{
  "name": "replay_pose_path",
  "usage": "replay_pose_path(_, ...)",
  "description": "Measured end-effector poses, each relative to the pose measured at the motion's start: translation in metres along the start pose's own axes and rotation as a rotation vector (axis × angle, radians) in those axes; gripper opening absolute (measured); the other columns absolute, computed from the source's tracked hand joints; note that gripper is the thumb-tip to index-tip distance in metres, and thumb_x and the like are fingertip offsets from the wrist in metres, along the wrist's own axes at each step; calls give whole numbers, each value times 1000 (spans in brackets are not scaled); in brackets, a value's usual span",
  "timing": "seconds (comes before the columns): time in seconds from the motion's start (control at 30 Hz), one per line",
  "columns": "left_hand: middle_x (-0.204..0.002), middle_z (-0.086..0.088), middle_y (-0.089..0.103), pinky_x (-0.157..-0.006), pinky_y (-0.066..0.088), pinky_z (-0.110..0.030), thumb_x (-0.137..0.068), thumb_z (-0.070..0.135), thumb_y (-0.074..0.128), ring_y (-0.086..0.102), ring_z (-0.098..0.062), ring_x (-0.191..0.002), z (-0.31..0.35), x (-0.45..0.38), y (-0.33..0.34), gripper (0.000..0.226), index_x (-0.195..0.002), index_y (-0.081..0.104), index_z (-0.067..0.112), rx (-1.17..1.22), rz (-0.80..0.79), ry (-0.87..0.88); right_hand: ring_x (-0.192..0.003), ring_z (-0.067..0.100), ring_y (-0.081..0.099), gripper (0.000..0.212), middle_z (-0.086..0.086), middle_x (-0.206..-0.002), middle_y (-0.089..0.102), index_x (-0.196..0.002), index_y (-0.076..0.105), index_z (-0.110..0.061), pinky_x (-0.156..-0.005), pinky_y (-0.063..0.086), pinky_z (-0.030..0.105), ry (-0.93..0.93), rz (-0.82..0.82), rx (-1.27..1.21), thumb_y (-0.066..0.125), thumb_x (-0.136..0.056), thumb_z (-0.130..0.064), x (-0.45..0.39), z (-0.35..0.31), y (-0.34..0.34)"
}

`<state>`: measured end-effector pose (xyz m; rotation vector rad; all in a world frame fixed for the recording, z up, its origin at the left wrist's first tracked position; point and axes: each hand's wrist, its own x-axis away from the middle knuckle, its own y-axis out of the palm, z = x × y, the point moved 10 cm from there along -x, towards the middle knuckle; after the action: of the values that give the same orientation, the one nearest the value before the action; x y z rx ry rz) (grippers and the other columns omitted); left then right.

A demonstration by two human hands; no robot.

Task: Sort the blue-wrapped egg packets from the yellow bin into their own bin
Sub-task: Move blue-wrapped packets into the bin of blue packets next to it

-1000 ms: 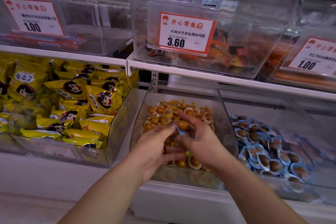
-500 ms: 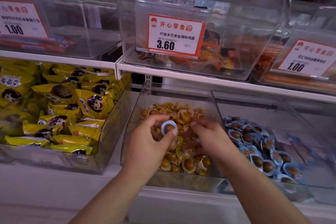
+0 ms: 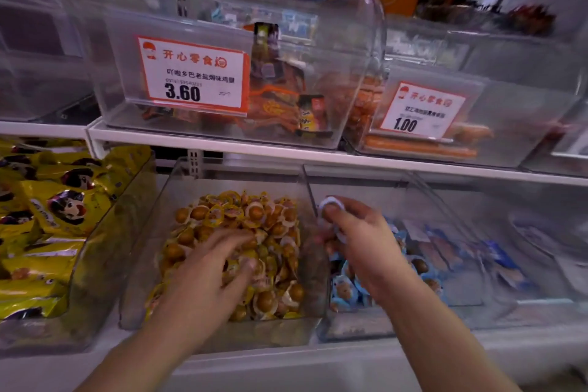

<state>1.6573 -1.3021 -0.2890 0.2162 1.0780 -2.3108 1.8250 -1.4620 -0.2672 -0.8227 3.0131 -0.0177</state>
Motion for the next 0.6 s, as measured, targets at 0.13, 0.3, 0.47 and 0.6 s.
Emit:
replay_pose_path(0.13, -147, 29, 37, -118, 24, -35, -94, 50, 51, 25, -4, -145, -13, 2, 34, 35, -129, 55, 46, -258, -293, 26, -98, 32, 69, 41, 15, -121, 67, -140, 53, -12, -75, 56, 36, 65, 140, 501, 55, -101, -25, -36, 17, -62)
replay_pose_path(0.3, -158, 27, 21, -121, 2, -39, -99, 46, 37, 22, -12, -147, -27, 5, 54, 37, -133, 52, 50, -386, -527, -63, -98, 23, 67, 24, 7, -114, 71, -113, 71, -14, -78, 48, 27, -353, 281, 859, 55, -95, -11, 0, -20, -45)
replay_pose_path(0.47, -132, 14, 51, -105, 23, -37, -92, 48, 41, 41, -17, -129, -25, 0, 39, 32, -113, 62, 36, -560, -486, -64, -105, 3, 60, 38, -6, -122, 67, -125, 67, -23, -87, 40, 3, -533, -210, 794, 48, -93, -18, 33, -38, 87)
replay_pose_path(0.6, -106, 0, 68, -95, 36, -36, -85, 54, 37, 56, -22, -111, -29, 2, 11, 40, -88, 62, 23, -711, -381, -69, -141, 24, 39, 52, 4, -156, 40, -149, 46, -23, -116, 33, 34, -258, -697, 1082, 49, -97, -15, 33, 46, 148)
